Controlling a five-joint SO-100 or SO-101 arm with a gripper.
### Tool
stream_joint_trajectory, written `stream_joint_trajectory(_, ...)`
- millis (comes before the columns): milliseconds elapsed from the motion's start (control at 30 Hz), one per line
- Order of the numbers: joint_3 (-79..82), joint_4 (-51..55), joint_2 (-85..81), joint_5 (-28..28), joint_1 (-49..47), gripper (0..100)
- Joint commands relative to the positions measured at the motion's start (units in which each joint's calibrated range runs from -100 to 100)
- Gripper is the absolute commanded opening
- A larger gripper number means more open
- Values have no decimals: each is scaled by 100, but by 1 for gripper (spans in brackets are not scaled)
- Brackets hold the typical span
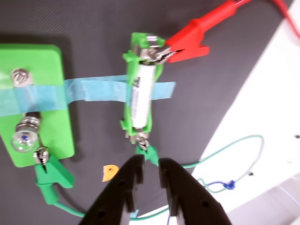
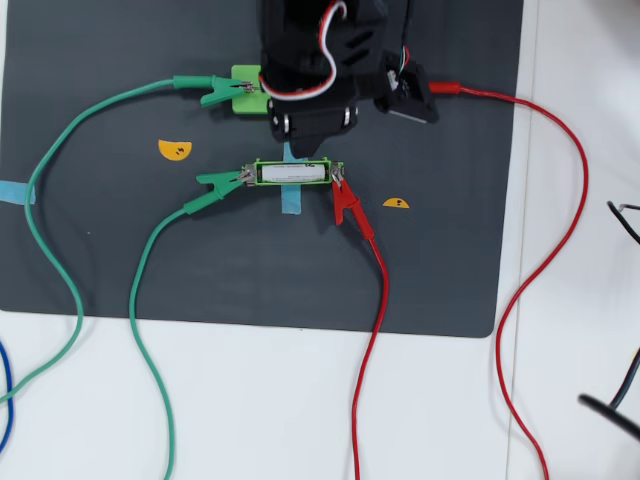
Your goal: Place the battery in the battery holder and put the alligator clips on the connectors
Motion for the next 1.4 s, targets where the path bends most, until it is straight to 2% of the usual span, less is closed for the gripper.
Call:
stream_joint_trajectory(0, 503, 18, -1266, -354, -775, 1)
stream_joint_trajectory(233, 784, 35, -1692, -1250, -2451, 1)
stream_joint_trajectory(467, 845, 980, -2049, -1605, -3451, 1)
stream_joint_trajectory(533, 845, 1290, -2066, -1797, -4046, 1)
stream_joint_trajectory(700, 845, 1290, -2049, -1860, -4894, 1)
stream_joint_trajectory(800, 854, 929, -1938, -1907, -5278, 1)
stream_joint_trajectory(967, 854, 336, -1368, -2105, -5642, 1)
stream_joint_trajectory(1167, 854, -317, -688, -2365, -5652, 1)
stream_joint_trajectory(1367, 854, -377, -645, -2459, -5571, 1)
